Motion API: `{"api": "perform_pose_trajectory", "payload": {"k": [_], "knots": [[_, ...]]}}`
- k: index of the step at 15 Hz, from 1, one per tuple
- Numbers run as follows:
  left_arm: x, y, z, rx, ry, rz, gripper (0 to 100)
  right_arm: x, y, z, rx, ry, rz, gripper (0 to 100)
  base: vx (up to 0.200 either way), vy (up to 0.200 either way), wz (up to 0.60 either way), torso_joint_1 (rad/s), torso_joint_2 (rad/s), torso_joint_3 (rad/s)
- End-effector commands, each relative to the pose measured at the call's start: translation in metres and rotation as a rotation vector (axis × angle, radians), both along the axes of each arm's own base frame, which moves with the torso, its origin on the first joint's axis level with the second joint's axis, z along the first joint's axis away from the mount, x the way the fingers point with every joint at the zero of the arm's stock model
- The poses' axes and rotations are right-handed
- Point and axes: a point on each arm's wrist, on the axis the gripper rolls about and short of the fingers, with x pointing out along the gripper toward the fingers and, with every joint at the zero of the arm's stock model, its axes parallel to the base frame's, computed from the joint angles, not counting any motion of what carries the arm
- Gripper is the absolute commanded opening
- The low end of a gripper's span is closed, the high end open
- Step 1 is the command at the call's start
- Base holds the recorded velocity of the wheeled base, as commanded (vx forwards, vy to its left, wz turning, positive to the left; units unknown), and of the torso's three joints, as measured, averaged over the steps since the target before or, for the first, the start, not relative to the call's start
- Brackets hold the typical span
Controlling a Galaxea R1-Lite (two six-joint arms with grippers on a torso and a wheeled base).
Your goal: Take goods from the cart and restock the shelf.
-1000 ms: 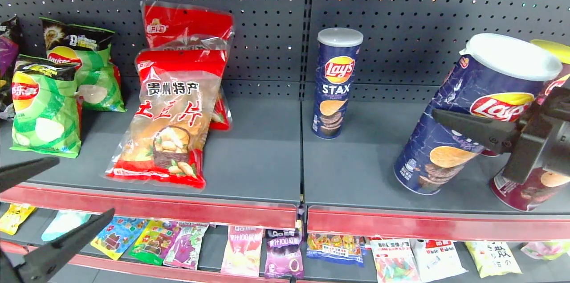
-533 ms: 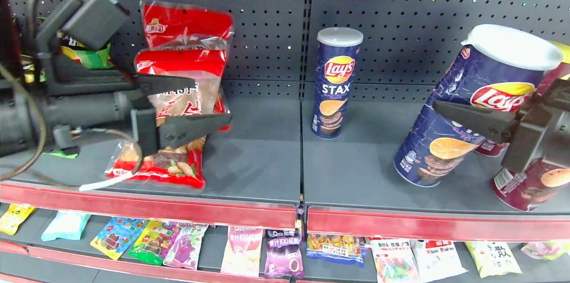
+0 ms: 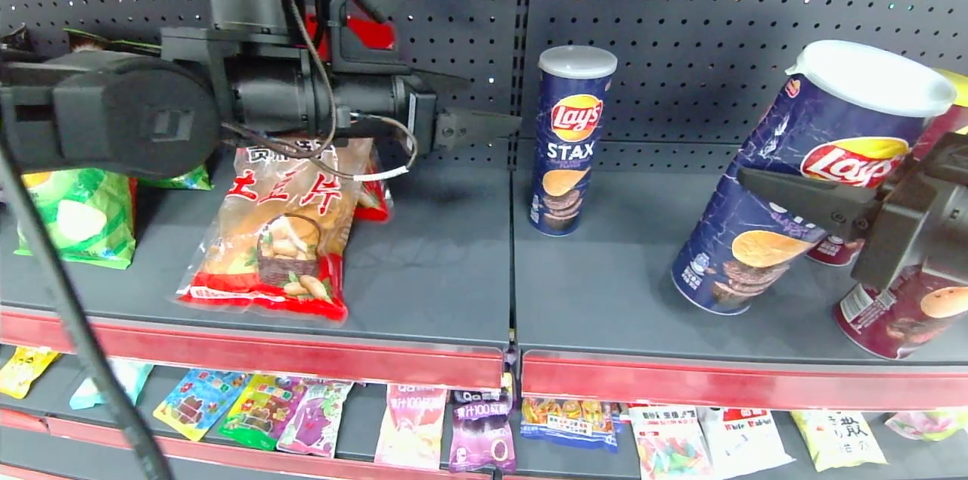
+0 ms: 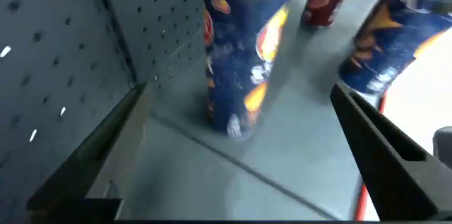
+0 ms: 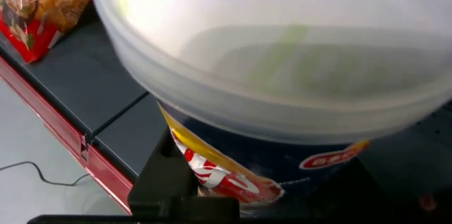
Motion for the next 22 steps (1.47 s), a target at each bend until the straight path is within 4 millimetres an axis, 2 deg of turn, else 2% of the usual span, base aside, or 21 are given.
{"api": "perform_pose_trajectory", "payload": {"k": [1,4,7,14,21,22], "knots": [[0.024,-0.014,-0.02,0.016,0.03,-0.005,100,0.0,0.0,0.0,-0.001,0.001,0.0,0,0.0,0.0,0.0,0.0,0.0,0.0],[0.03,-0.028,-0.02,0.007,0.016,-0.029,100,0.001,0.0,-0.001,-0.002,0.002,-0.002,0,0.0,0.0,0.0,0.0,0.0,0.0],[0.026,-0.046,-0.022,0.006,0.012,-0.063,100,0.001,0.0,-0.001,-0.002,0.006,-0.002,0,0.0,0.0,0.0,0.0,0.0,0.0],[0.035,-0.069,-0.025,0.003,-0.011,-0.039,100,0.0,0.0,-0.002,-0.003,0.007,-0.003,0,0.0,0.0,0.0,0.0,0.0,0.0],[0.044,-0.08,-0.04,0.0,-0.017,0.017,100,0.002,-0.003,-0.002,-0.002,0.006,-0.02,0,0.0,0.0,0.0,0.0,0.0,0.0],[0.05,-0.083,-0.044,-0.019,-0.05,0.046,0,0.002,-0.003,-0.002,-0.001,0.004,-0.02,0,0.0,0.0,0.0,0.0,0.0,0.0]]}}
